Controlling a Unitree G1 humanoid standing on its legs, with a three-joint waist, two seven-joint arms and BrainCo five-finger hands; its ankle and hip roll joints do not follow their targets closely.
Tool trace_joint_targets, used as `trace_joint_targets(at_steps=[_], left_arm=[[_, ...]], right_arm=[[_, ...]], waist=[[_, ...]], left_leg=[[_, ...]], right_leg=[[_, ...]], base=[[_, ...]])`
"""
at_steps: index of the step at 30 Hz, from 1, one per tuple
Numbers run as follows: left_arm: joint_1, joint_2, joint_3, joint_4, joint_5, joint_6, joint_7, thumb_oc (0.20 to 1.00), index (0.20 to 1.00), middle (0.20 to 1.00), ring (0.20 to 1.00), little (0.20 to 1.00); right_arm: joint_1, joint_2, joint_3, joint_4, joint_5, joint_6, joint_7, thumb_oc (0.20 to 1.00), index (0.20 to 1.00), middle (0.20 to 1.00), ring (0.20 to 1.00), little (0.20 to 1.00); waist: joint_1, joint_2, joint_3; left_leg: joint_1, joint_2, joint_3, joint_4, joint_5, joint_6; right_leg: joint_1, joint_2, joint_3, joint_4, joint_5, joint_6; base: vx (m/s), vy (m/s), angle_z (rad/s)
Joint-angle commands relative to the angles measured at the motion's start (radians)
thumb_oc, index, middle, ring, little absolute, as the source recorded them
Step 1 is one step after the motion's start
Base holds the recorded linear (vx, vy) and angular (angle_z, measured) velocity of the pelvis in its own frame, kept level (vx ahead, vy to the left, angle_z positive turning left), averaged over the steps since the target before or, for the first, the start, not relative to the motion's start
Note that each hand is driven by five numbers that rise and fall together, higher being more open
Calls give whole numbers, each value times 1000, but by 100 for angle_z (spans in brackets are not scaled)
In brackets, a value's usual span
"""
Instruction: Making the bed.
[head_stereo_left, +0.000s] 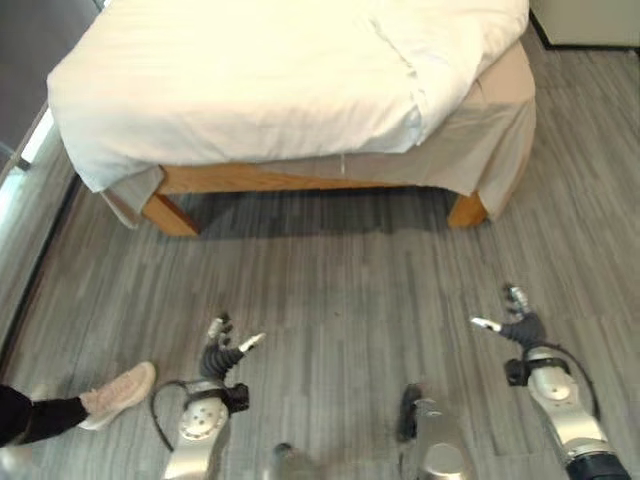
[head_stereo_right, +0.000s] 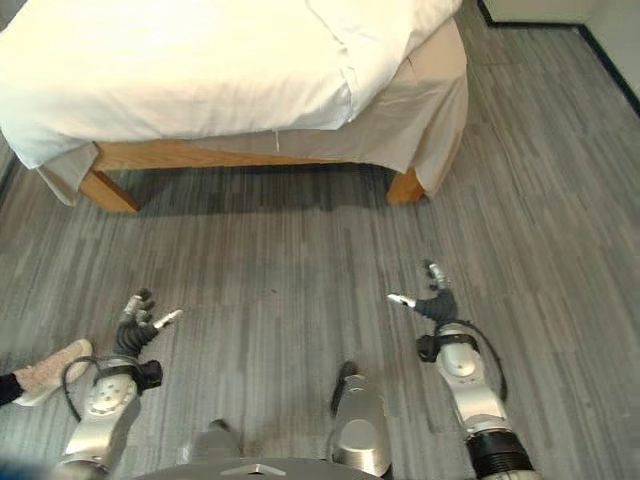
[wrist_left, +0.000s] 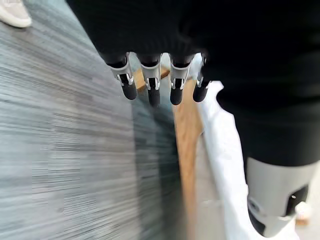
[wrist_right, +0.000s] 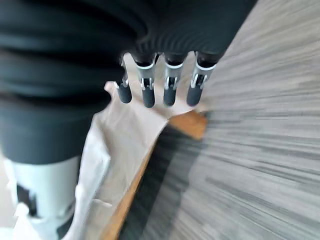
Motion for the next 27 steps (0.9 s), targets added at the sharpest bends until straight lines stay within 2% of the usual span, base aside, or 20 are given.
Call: trace_joint_targets(at_steps=[1,2,3,4,5,7,8,11,14,16,17,18,19,20,21,23,24,25,26,27], left_arm=[[-39,43,17,-111,2,-58,-13,1000,1000,1000,1000,1000],[-29,42,25,-132,12,-59,-11,1000,1000,1000,1000,1000],[-21,40,31,-150,25,-58,-9,1000,1000,1000,1000,1000],[-17,49,49,-179,55,-61,-5,1000,1000,1000,1000,1000],[-15,49,48,-181,57,-59,-5,1000,1000,1000,1000,1000],[-12,59,66,-199,81,-62,-14,1000,1000,1000,1000,1000],[-14,64,70,-199,86,-63,-9,1000,1000,1000,1000,1000],[-14,61,89,-193,84,-61,5,1000,1000,1000,1000,1000],[20,52,120,-188,95,-49,23,1000,1000,1000,1000,1000],[22,68,133,-183,119,-44,38,1000,1000,1000,1000,1000],[11,76,135,-181,129,-35,42,1000,1000,1000,1000,1000],[11,76,134,-181,129,-34,42,1000,1000,1000,1000,1000],[-10,87,130,-177,148,-24,59,1000,1000,1000,1000,1000],[-75,116,124,-144,207,9,108,1000,1000,1000,1000,1000],[-114,132,118,-138,240,20,126,1000,1000,1000,1000,1000],[-198,158,123,-133,269,35,181,1000,1000,1000,1000,1000],[-246,169,125,-141,284,40,207,1000,1000,1000,1000,1000],[-250,169,125,-139,285,41,209,1000,1000,1000,1000,1000],[-331,196,116,-157,311,44,246,1000,1000,1000,1000,1000],[-335,197,115,-155,312,44,247,1000,1000,1000,1000,1000]], right_arm=[[-37,-60,-9,-59,-36,-18,1,1000,1000,1000,1000,1000],[-40,-61,-9,-59,-36,-18,7,1000,1000,1000,1000,1000],[-42,-62,-6,-54,-37,-19,11,1000,1000,1000,1000,1000],[-37,-61,-6,-50,-35,-24,13,1000,1000,1000,1000,1000],[-36,-61,-7,-49,-35,-25,13,1000,1000,1000,1000,1000],[-21,-66,-20,-43,-33,-33,14,1000,1000,1000,1000,1000],[-15,-74,-28,-41,-30,-36,12,1000,1000,1000,1000,1000],[-7,-75,-35,-53,-20,-37,20,1000,1000,1000,1000,1000],[-3,-53,-12,-62,-30,-31,51,1000,1000,1000,1000,1000],[-4,-31,10,-70,-38,-41,60,1000,1000,1000,1000,1000],[1,-19,15,-79,-48,-42,64,1000,1000,1000,1000,1000],[1,-18,15,-79,-48,-42,64,1000,1000,1000,1000,1000],[-1,-18,23,-83,-58,-43,66,1000,1000,1000,1000,1000],[-23,-10,41,-98,-67,-39,64,1000,1000,1000,1000,1000],[-32,-7,47,-108,-72,-42,62,1000,1000,1000,1000,1000],[-44,-9,60,-129,-77,-43,61,1000,1000,1000,1000,1000],[-47,-12,72,-146,-79,-44,65,1000,1000,1000,1000,1000],[-49,-12,71,-147,-79,-43,65,1000,1000,1000,1000,1000],[-36,-18,90,-157,-70,-46,77,1000,1000,1000,1000,1000],[-37,-17,90,-157,-69,-45,77,1000,1000,1000,1000,1000]], waist=[[20,6,-5],[41,14,-8],[65,19,-15],[98,41,-19],[100,38,-20],[117,56,-30],[126,56,-32],[146,56,-41],[180,39,-64],[193,0,-79],[192,-13,-81],[196,-13,-82],[172,-19,-74],[133,-7,-65],[117,-1,-56],[85,1,-41],[64,-1,-34],[63,1,-34],[22,-11,-30],[21,-8,-30]], left_leg=[[80,-132,81,-134,-163,-13],[25,-159,87,-194,-178,-1],[-7,-182,106,-295,-168,12],[-59,-185,132,-470,-118,13],[-46,-191,138,-493,-107,11],[-76,-177,204,-654,-36,11],[-81,-185,235,-714,-22,20],[-120,-175,236,-728,-15,26],[-101,-169,183,-721,51,23],[-65,-169,200,-719,49,43],[-23,-178,234,-721,30,60],[-23,-177,237,-721,30,60],[18,-179,253,-720,9,69],[101,-178,282,-736,-41,92],[129,-178,288,-737,-64,100],[168,-180,295,-737,-95,94],[182,-182,291,-737,-106,84],[178,-179,289,-737,-103,84],[209,-180,259,-737,-128,55],[205,-175,257,-737,-124,55]], right_leg=[[131,-15,63,-313,125,71],[154,0,90,-313,100,79],[178,7,111,-313,80,88],[240,33,130,-313,41,103],[241,30,132,-313,39,103],[305,54,138,-313,3,115],[337,56,144,-313,-11,120],[421,64,179,-313,-52,126],[479,32,236,-296,-66,144],[460,-24,245,-150,3,187],[408,-57,249,-54,69,222],[405,-57,253,-53,69,222],[358,-86,241,75,161,235],[236,-110,238,278,282,235],[188,-136,215,336,294,235],[107,-204,138,344,247,232],[75,-214,110,298,195,218],[76,-211,105,293,197,216],[15,-179,95,149,121,197],[17,-173,90,139,127,193]], base=[[576,-28,-51],[779,11,-32],[784,127,-58],[613,98,-94],[678,93,-112],[576,69,-55],[644,68,-10],[634,80,-33],[658,132,-79],[586,101,-63],[361,81,-43],[273,55,-57],[412,120,-52],[536,156,-30],[555,180,-12],[410,41,13],[254,-29,27],[401,-136,38],[266,-124,52],[400,-224,48]])
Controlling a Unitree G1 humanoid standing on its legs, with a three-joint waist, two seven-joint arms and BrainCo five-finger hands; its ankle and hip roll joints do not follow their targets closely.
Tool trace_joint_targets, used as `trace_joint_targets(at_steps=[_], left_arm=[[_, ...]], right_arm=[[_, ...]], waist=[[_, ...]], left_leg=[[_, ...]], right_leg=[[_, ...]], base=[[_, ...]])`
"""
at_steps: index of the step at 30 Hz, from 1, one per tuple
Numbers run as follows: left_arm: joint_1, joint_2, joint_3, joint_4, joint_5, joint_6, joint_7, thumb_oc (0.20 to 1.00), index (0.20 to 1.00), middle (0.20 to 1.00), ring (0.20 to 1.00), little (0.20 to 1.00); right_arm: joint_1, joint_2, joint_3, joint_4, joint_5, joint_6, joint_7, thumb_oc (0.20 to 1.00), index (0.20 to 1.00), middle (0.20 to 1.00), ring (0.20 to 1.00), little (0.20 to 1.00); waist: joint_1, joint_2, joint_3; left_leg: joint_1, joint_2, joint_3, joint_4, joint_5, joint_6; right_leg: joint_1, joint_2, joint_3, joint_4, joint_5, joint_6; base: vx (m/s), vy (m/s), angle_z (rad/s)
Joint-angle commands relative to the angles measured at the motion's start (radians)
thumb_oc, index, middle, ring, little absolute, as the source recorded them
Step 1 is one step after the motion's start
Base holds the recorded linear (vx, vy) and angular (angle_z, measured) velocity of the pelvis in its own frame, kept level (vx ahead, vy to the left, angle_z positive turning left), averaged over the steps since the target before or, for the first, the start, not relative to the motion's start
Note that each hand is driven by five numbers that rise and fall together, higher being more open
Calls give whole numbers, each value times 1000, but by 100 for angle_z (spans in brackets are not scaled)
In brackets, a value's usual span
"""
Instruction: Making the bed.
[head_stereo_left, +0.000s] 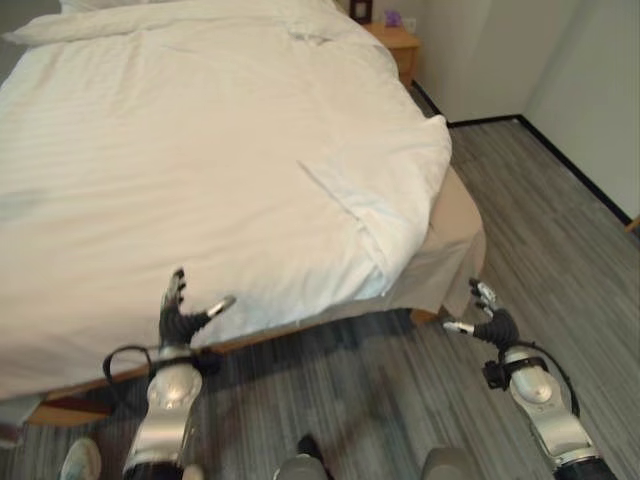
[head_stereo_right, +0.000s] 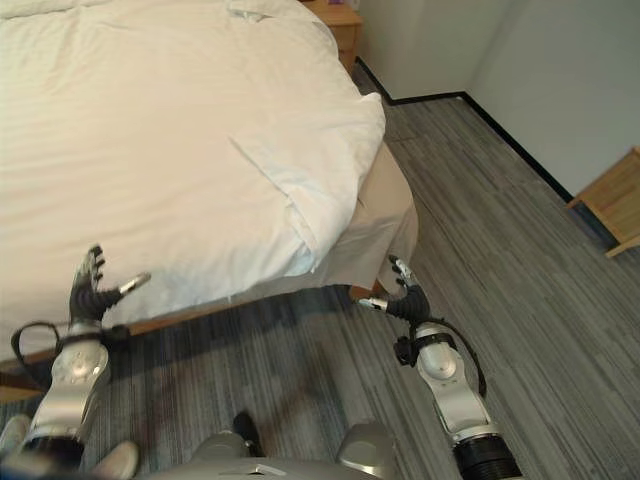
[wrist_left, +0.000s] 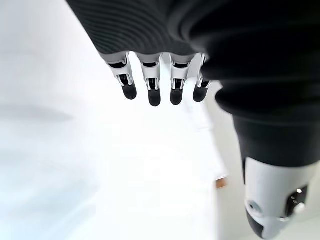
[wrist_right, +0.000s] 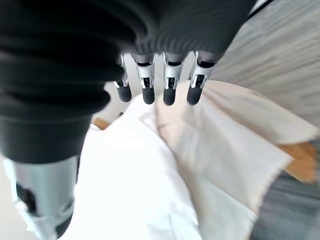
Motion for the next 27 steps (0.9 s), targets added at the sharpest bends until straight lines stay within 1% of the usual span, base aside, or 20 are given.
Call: trace_joint_targets(at_steps=[1,2,3,6,7,9,12,14,16,17,18,19,20,21,22,23,24,25,26,27], left_arm=[[-41,107,12,-51,77,-40,80,1000,1000,1000,1000,1000],[-97,123,-3,-28,85,-42,99,1000,1000,1000,1000,1000],[-222,173,-30,29,114,-27,140,1000,1000,1000,1000,1000],[-301,238,-52,107,146,-15,165,1000,1000,1000,1000,1000],[-360,276,-59,173,148,-3,175,1000,1000,1000,1000,1000],[-370,315,-60,229,171,19,182,1000,1000,1000,1000,1000],[-402,378,-51,351,161,42,203,1000,1000,1000,1000,1000],[-414,409,-49,424,159,58,209,1000,1000,1000,1000,1000],[-403,419,-45,446,168,65,194,1000,1000,1000,1000,1000],[-401,425,-47,471,170,68,195,1000,1000,1000,1000,1000],[-403,426,-47,473,169,66,195,1000,1000,1000,1000,1000],[-422,428,-66,518,166,74,197,1000,1000,1000,1000,1000],[-415,427,-73,538,163,78,196,1000,1000,1000,1000,1000],[-405,431,-75,561,164,82,196,1000,1000,1000,1000,1000],[-405,431,-76,562,164,82,196,1000,1000,1000,1000,1000],[-404,433,-80,569,162,83,199,1000,1000,1000,1000,1000],[-397,442,-81,594,165,88,188,1000,1000,1000,1000,1000],[-424,443,-83,628,147,84,186,1000,1000,1000,1000,1000],[-443,447,-89,622,142,83,184,1000,1000,1000,1000,1000],[-459,451,-92,637,131,77,185,1000,1000,1000,1000,1000]], right_arm=[[-55,11,-35,7,7,-36,6,1000,1000,1000,1000,1000],[-52,14,-24,17,13,-37,7,1000,1000,1000,1000,1000],[-34,19,-1,31,18,-41,16,1000,1000,1000,1000,1000],[0,18,26,60,10,-47,28,1000,1000,1000,1000,1000],[38,4,45,80,1,-52,50,1000,1000,1000,1000,1000],[85,-20,49,88,-3,-57,74,1000,1000,1000,1000,1000],[136,-56,40,89,12,-65,96,1000,1000,1000,1000,1000],[163,-77,33,79,34,-73,118,1000,1000,1000,1000,1000],[182,-100,20,71,42,-75,132,1000,1000,1000,1000,1000],[182,-111,15,73,46,-79,131,1000,1000,1000,1000,1000],[180,-111,15,73,46,-79,131,1000,1000,1000,1000,1000],[177,-131,8,69,50,-79,130,1000,1000,1000,1000,1000],[172,-131,8,71,62,-79,133,1000,1000,1000,1000,1000],[168,-132,7,79,67,-79,133,1000,1000,1000,1000,1000],[168,-131,7,79,67,-79,133,1000,1000,1000,1000,1000],[151,-136,10,82,75,-81,132,1000,1000,1000,1000,1000],[149,-135,9,84,78,-85,133,1000,1000,1000,1000,1000],[155,-129,8,83,82,-87,136,1000,1000,1000,1000,1000],[153,-132,15,80,82,-90,133,1000,1000,1000,1000,1000],[145,-130,23,81,81,-93,127,1000,1000,1000,1000,1000]], waist=[[-19,-21,11],[-43,-22,8],[-80,-23,0],[-92,-27,-6],[-104,-25,-25],[-123,-1,-39],[-163,33,-52],[-185,52,-48],[-190,63,-32],[-188,64,-19],[-189,64,-19],[-178,54,8],[-168,44,17],[-161,33,15],[-161,33,11],[-151,33,26],[-156,41,33],[-177,49,41],[-194,54,50],[-198,53,57]], left_leg=[[-48,139,-6,-12,107,-165],[-38,141,-26,-12,96,-178],[-7,148,-38,-12,72,-201],[27,140,-34,-12,58,-209],[51,146,-28,-12,68,-223],[74,162,-29,-12,66,-238],[83,186,-31,-12,89,-252],[94,199,-23,6,107,-252],[73,216,-34,77,135,-252],[59,215,-54,120,147,-252],[53,216,-57,123,151,-252],[-16,188,-129,193,163,-252],[-60,161,-159,192,130,-250],[-114,117,-196,160,87,-230],[-119,116,-197,160,87,-229],[-171,104,-252,71,107,-226],[-167,106,-257,29,109,-222],[-151,128,-216,-6,118,-228],[-144,132,-206,-12,125,-223],[-144,138,-190,-12,124,-225]], right_leg=[[150,94,26,-254,36,8],[136,112,52,-358,55,13],[98,105,91,-459,106,37],[126,96,96,-490,123,42],[143,95,91,-496,151,43],[168,111,87,-508,151,39],[194,145,81,-541,148,33],[208,166,89,-546,121,29],[233,191,89,-553,97,8],[247,197,92,-553,84,2],[244,198,90,-555,89,-1],[259,205,96,-557,74,-18],[264,210,102,-559,59,-22],[256,213,121,-562,51,-22],[252,212,121,-562,51,-22],[243,225,170,-561,40,-12],[231,236,183,-556,31,-9],[213,247,202,-547,37,-10],[192,252,216,-537,40,-12],[163,257,239,-523,45,-13]], base=[[241,-184,61],[502,-335,93],[446,-283,98],[270,-160,71],[393,-195,14],[323,-133,-2],[206,-105,0],[140,-73,-21],[94,-93,-31],[62,-69,-10],[93,-127,-18],[100,-167,-22],[177,-189,-26],[118,-95,-21],[155,33,-37],[101,104,-37],[100,139,-49],[3,143,-60],[-49,132,-76],[-88,120,-69]])
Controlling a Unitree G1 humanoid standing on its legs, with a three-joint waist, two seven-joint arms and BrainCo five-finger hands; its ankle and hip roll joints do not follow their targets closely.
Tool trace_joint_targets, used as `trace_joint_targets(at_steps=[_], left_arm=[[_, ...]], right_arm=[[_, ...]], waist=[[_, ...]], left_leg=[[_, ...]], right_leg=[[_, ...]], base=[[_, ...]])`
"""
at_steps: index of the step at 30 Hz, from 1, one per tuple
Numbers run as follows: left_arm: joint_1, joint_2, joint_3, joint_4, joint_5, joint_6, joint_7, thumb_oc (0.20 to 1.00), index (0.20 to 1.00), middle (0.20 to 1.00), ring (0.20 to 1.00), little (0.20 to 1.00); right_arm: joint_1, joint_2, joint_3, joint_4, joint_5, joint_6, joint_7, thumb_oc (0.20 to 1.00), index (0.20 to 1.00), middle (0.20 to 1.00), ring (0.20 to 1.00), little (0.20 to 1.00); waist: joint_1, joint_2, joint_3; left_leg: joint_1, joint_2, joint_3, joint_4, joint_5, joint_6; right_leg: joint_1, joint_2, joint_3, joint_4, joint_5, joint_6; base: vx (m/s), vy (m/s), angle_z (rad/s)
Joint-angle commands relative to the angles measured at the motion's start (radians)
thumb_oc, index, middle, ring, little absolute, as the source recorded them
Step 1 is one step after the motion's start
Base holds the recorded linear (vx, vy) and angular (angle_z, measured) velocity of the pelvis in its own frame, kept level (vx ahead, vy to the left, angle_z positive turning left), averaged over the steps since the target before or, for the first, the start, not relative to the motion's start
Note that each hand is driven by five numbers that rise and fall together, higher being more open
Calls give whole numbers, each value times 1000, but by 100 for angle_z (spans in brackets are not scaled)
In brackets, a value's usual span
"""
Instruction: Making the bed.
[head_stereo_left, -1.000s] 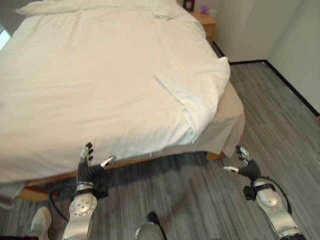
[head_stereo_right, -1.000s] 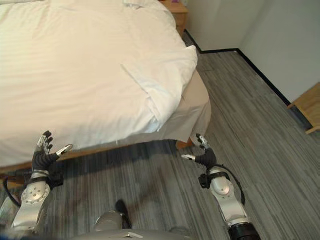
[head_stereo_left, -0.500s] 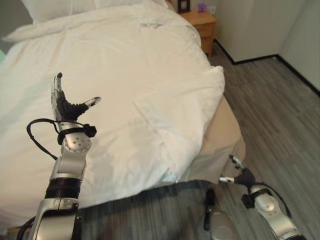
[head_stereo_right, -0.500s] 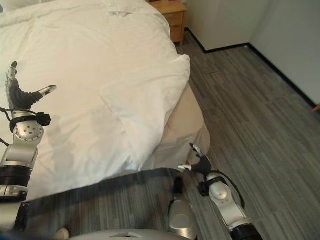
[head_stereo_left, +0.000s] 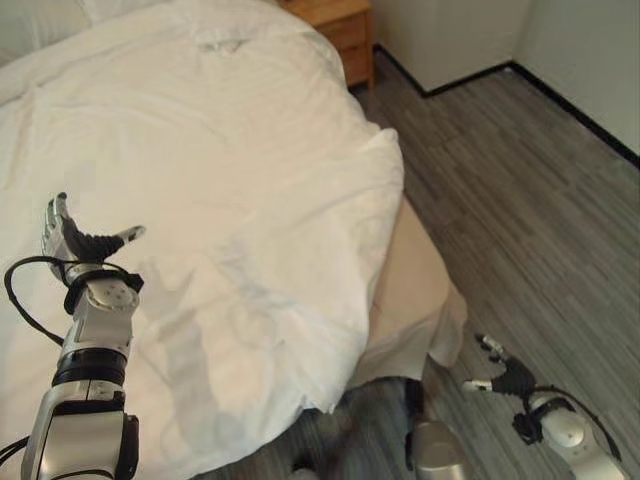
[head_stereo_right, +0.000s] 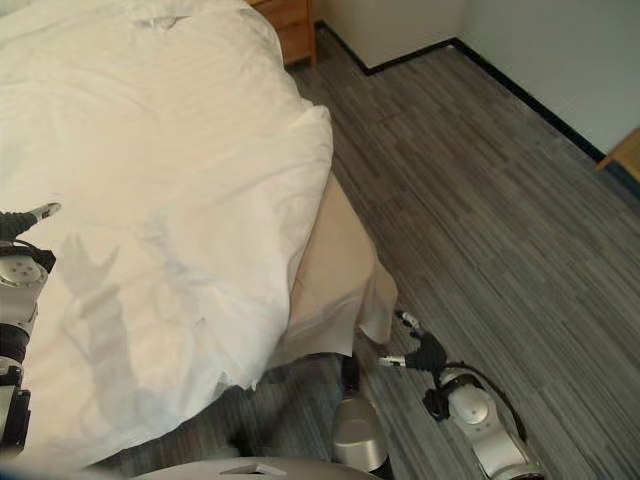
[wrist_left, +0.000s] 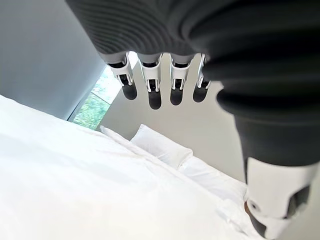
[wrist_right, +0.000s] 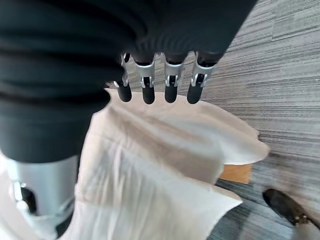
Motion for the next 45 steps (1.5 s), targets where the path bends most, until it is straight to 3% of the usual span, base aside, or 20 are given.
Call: trace_joint_targets(at_steps=[1,2,5,11,18,22,23,25,26,27,28,31,34,41,45], left_arm=[[-101,59,0,12,-18,-43,10,1000,1000,1000,1000,1000],[-128,52,-21,51,-38,-55,1,1000,1000,1000,1000,1000],[-140,47,-30,69,-49,-65,-5,1000,1000,1000,1000,1000],[-148,-38,-72,64,-82,-93,-45,1000,1000,1000,1000,1000],[-164,-231,-83,105,-179,-63,-60,1000,1000,1000,1000,1000],[-79,-370,-58,91,-283,-68,-69,1000,1000,1000,1000,1000],[-78,-370,-58,90,-283,-68,-69,1000,1000,1000,1000,1000],[31,-450,-37,70,-322,-61,-96,1000,1000,1000,1000,1000],[83,-490,-31,165,-321,-43,-125,275,275,275,275,275],[82,-490,-30,169,-321,-46,-127,275,275,275,275,275],[99,-508,-27,240,-323,-35,-149,200,200,200,200,200],[110,-525,-22,365,-336,-24,-194,200,200,200,200,200],[75,-527,-45,349,-336,-32,-197,200,200,200,200,200],[-190,-538,-277,-35,-274,-71,-123,200,200,200,200,200],[-230,-552,-310,-93,-255,-71,-119,200,200,200,200,200]], right_arm=[[-16,3,23,-50,28,-47,-14,1000,1000,1000,1000,1000],[-26,11,38,-55,38,-53,-15,1000,1000,1000,1000,1000],[-27,21,37,-60,45,-53,-17,1000,1000,1000,1000,1000],[-27,59,27,-49,46,-53,-31,1000,1000,1000,1000,1000],[-7,83,6,-15,30,-28,-55,1000,1000,1000,1000,1000],[-14,92,3,-4,14,-11,-61,1000,1000,1000,1000,1000],[-13,91,3,-4,14,-11,-61,1000,1000,1000,1000,1000],[-13,88,-9,-11,8,-3,-62,1000,1000,1000,1000,1000],[-21,84,-9,-17,5,-1,-53,1000,1000,1000,1000,1000],[-20,83,-9,-18,5,-1,-52,1000,1000,1000,1000,1000],[-20,77,-9,-17,0,0,-47,1000,1000,1000,1000,1000],[-5,57,-14,-44,-9,-4,-28,1000,1000,1000,1000,1000],[15,42,-22,-59,-10,-4,-22,1000,1000,1000,1000,1000],[19,48,22,-16,-32,2,-18,1000,1000,1000,1000,1000],[14,56,36,-2,-37,5,-13,1000,1000,1000,1000,1000]], waist=[[-67,-11,19],[-89,-14,22],[-87,-16,16],[-109,-17,17],[-106,3,15],[-99,16,16],[-99,17,16],[-91,29,13],[-94,33,6],[-94,34,7],[-98,35,3],[-113,41,-19],[-125,46,-33],[-166,55,-85],[-180,55,-94]], left_leg=[[-7,24,48,16,67,-45],[-3,22,77,16,64,-44],[-9,20,93,16,63,-43],[-15,8,130,16,48,-36],[12,-13,133,16,25,-20],[26,-21,129,16,17,-13],[26,-21,129,16,17,-13],[36,-22,127,16,13,-11],[46,-19,129,16,13,-9],[47,-18,130,16,12,-10],[62,-17,133,16,4,-9],[78,-9,146,16,8,-15],[88,-2,148,16,11,-19],[119,1,168,16,11,-21],[129,2,187,16,15,-20]], right_leg=[[25,-65,42,65,-135,135],[-16,-65,65,67,-115,139],[-39,-66,80,63,-103,143],[-79,-75,123,35,-69,163],[-69,-97,121,31,-64,172],[-57,-103,119,29,-65,169],[-57,-103,118,29,-65,169],[-41,-105,119,27,-70,165],[-31,-102,121,26,-75,162],[-30,-101,121,25,-76,162],[-17,-101,121,27,-85,163],[-4,-90,127,24,-87,156],[8,-86,122,24,-92,153],[37,-83,138,20,-104,162],[32,-80,155,18,-95,163]], base=[[-137,102,-83],[-91,72,-76],[-32,34,-64],[12,10,-45],[47,-2,-10],[31,1,1],[38,2,-1],[57,10,-1],[50,7,0],[83,18,1],[58,2,-1],[78,-11,-4],[83,-43,1],[17,-89,2],[15,-48,-20]])
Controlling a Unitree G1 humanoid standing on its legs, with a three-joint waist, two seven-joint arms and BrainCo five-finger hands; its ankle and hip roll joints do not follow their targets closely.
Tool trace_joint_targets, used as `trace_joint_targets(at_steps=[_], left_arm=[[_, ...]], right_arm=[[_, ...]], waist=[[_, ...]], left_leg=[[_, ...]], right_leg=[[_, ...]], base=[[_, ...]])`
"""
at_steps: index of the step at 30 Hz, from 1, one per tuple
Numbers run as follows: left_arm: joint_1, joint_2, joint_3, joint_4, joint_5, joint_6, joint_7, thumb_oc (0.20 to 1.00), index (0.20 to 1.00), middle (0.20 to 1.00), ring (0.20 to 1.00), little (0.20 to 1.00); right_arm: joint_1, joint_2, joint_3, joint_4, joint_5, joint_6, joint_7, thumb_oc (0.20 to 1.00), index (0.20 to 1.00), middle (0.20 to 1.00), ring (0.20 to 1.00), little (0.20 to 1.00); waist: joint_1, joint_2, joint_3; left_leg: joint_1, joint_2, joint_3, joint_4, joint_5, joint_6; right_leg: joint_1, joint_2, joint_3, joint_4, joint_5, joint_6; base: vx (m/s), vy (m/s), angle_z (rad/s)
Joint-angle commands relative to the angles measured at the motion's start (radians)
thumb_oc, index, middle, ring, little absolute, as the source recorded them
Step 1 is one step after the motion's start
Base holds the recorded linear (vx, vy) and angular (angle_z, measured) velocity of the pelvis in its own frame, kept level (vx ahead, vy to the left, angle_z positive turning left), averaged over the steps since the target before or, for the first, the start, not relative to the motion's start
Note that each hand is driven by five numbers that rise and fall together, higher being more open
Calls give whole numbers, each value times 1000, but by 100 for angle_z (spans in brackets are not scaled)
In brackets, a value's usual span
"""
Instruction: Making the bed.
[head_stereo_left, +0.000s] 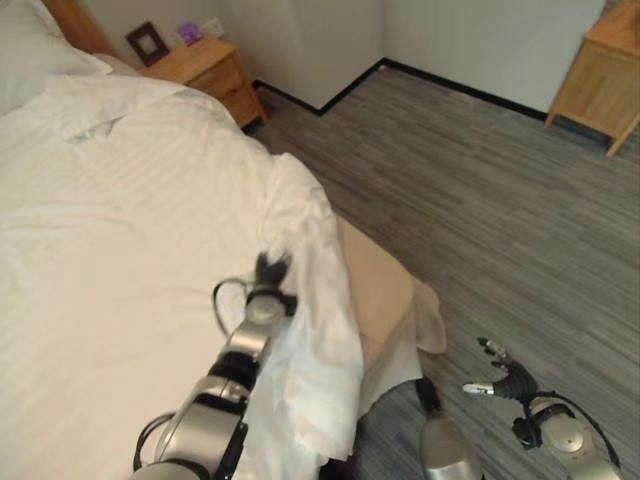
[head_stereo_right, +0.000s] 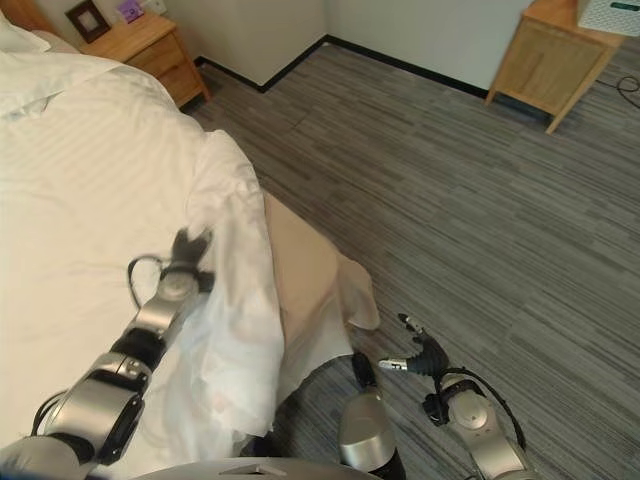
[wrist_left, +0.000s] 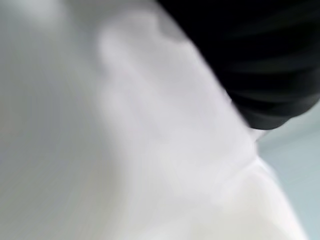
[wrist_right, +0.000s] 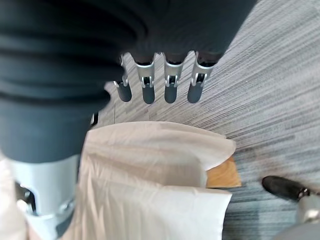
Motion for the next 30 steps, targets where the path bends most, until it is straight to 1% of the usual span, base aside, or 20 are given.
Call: trace_joint_targets(at_steps=[1,3,4,5,6,8,9,11,12,13,14,15,17,18,20,22,26,28,29,30], left_arm=[[-127,-29,-7,-4,56,-52,27,200,200,200,200,200],[-143,-57,-32,-12,61,-54,20,200,200,200,200,200],[-144,-56,-31,-11,61,-54,21,200,200,200,200,200],[-156,-89,-48,-18,43,-64,15,344,344,344,344,344],[-159,-103,-53,-24,31,-69,9,1000,1000,1000,1000,1000],[-154,-126,-70,-72,-9,-93,-8,1000,1000,1000,1000,1000],[-154,-135,-97,-107,-7,-101,-28,1000,1000,1000,1000,1000],[-148,-147,-147,-172,31,-105,-57,1000,1000,1000,1000,1000],[-148,-147,-147,-172,31,-105,-57,1000,1000,1000,1000,1000],[-163,-154,-201,-192,98,-100,-75,1000,1000,1000,1000,1000],[-163,-155,-202,-192,99,-100,-75,1000,1000,1000,1000,1000],[-191,-181,-239,-166,148,-93,-76,1000,1000,1000,1000,1000],[-206,-197,-248,-144,162,-90,-76,1000,1000,1000,1000,1000],[-235,-227,-263,-100,178,-83,-72,1000,1000,1000,1000,1000],[-269,-245,-270,-47,193,-77,-63,1000,1000,1000,1000,1000],[-302,-246,-274,-4,199,-73,-47,1000,1000,1000,1000,1000],[-370,-214,-276,-15,231,-79,-4,1000,1000,1000,1000,1000],[-414,-195,-286,-33,264,-88,26,1000,1000,1000,1000,1000],[-415,-195,-286,-33,264,-88,26,1000,1000,1000,1000,1000],[-469,-182,-300,-46,297,-93,61,1000,1000,1000,1000,1000]], right_arm=[[10,-7,26,-27,-20,-17,9,1000,1000,1000,1000,1000],[18,-3,30,-18,-18,-16,13,1000,1000,1000,1000,1000],[17,-3,30,-19,-18,-16,13,1000,1000,1000,1000,1000],[21,1,29,5,-12,-15,11,1000,1000,1000,1000,1000],[22,3,29,14,-11,-11,9,1000,1000,1000,1000,1000],[24,5,28,37,-6,-5,4,1000,1000,1000,1000,1000],[24,4,26,54,0,-2,4,1000,1000,1000,1000,1000],[37,4,25,90,-1,1,5,1000,1000,1000,1000,1000],[37,4,25,90,-1,1,5,1000,1000,1000,1000,1000],[41,2,31,133,-11,5,1,1000,1000,1000,1000,1000],[41,3,31,135,-11,3,1,1000,1000,1000,1000,1000],[31,3,37,176,-10,5,-4,1000,1000,1000,1000,1000],[24,1,42,191,-10,5,-4,1000,1000,1000,1000,1000],[-5,-8,53,206,-7,5,-9,1000,1000,1000,1000,1000],[-3,-14,58,190,4,3,-4,1000,1000,1000,1000,1000],[12,-20,59,178,13,-3,-2,1000,1000,1000,1000,1000],[28,-8,47,210,22,-20,-35,1000,1000,1000,1000,1000],[21,-3,33,235,28,-27,-73,1000,1000,1000,1000,1000],[19,-2,34,236,28,-28,-74,1000,1000,1000,1000,1000],[14,-6,30,239,32,-35,-95,1000,1000,1000,1000,1000]], waist=[[-42,-13,-27],[-64,-11,-34],[-62,-11,-34],[-83,-10,-33],[-91,-10,-35],[-106,-7,-36],[-114,-6,-37],[-116,-3,-43],[-116,-3,-44],[-118,1,-47],[-115,1,-47],[-114,3,-45],[-114,5,-44],[-114,11,-35],[-117,17,-30],[-121,27,-25],[-127,39,-21],[-132,37,-22],[-134,36,-19],[-140,26,-22]], left_leg=[[24,55,-2,13,44,-32],[37,56,19,13,42,-31],[33,58,21,13,49,-32],[51,55,41,13,41,-31],[55,54,51,13,40,-31],[63,54,72,13,39,-31],[66,54,84,13,38,-32],[71,56,109,13,33,-33],[71,56,110,13,33,-33],[76,61,122,13,32,-36],[77,61,123,13,32,-36],[75,67,127,13,35,-40],[73,69,127,13,37,-41],[69,72,129,13,40,-44],[67,73,137,13,43,-46],[67,75,146,13,45,-49],[60,86,149,13,53,-55],[62,96,145,13,57,-60],[63,96,143,13,58,-60],[64,107,138,13,66,-67]], right_leg=[[60,-55,19,18,-102,82],[55,-54,34,20,-100,85],[51,-51,36,18,-93,82],[50,-52,46,21,-97,90],[46,-51,50,21,-96,92],[35,-48,60,21,-92,96],[27,-45,66,19,-88,100],[14,-41,76,18,-86,104],[13,-41,77,18,-86,104],[9,-40,76,17,-85,107],[9,-39,78,17,-85,107],[4,-40,69,17,-83,108],[3,-40,64,17,-82,108],[-3,-40,55,18,-80,110],[-8,-38,57,17,-82,109],[-15,-34,57,17,-84,110],[-14,-35,44,17,-91,109],[-2,-36,30,17,-96,108],[0,-36,28,17,-96,108],[16,-34,13,17,-101,106]], base=[[69,-30,-36],[61,-44,-32],[57,-51,-52],[40,-46,-61],[77,-47,-49],[36,-37,-18],[30,-35,-30],[38,-31,-49],[63,-40,-48],[45,-25,-26],[62,-54,-15],[21,-44,-8],[10,-44,-10],[-3,-37,-11],[10,-39,-7],[22,-24,-6],[12,-7,-4],[14,-20,5],[18,-53,8],[18,-52,18]])
